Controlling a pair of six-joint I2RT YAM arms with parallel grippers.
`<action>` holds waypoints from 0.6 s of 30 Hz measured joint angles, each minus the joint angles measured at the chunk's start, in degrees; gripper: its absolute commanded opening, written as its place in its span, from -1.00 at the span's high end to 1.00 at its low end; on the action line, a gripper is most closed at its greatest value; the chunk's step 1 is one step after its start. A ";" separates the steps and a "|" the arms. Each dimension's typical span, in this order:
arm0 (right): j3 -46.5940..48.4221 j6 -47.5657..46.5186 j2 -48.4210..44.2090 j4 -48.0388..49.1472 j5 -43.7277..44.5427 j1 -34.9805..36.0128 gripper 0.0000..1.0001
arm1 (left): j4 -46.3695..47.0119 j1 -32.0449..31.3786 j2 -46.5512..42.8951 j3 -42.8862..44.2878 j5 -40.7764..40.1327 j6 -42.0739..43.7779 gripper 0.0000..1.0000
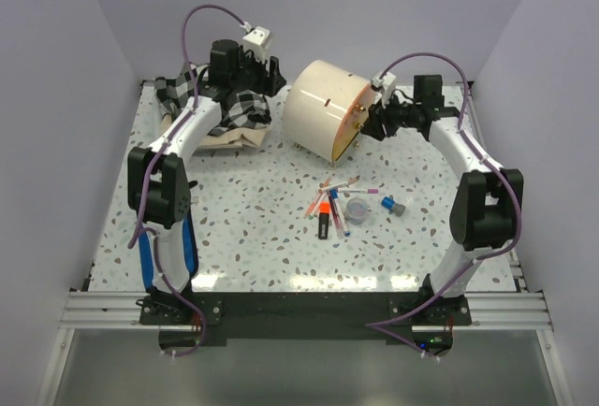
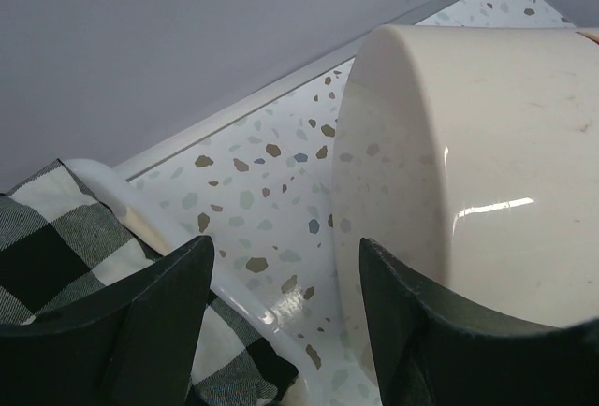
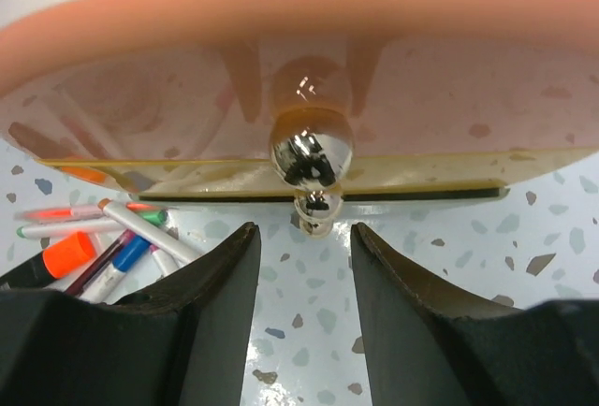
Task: Sort the stationery into containers
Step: Open the drawer in the storage box.
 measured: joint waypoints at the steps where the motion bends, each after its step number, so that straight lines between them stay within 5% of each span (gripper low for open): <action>1: -0.02 -0.07 0.09 0.28 0.00 0.28 0.05 | 0.00 0.00 -0.02 0.00 -0.04 0.04 -0.37; 18: 0.68 -0.13 4.94 3.28 0.35 1.31 0.12 | -0.07 0.00 -0.02 0.02 -1.49 0.57 -0.38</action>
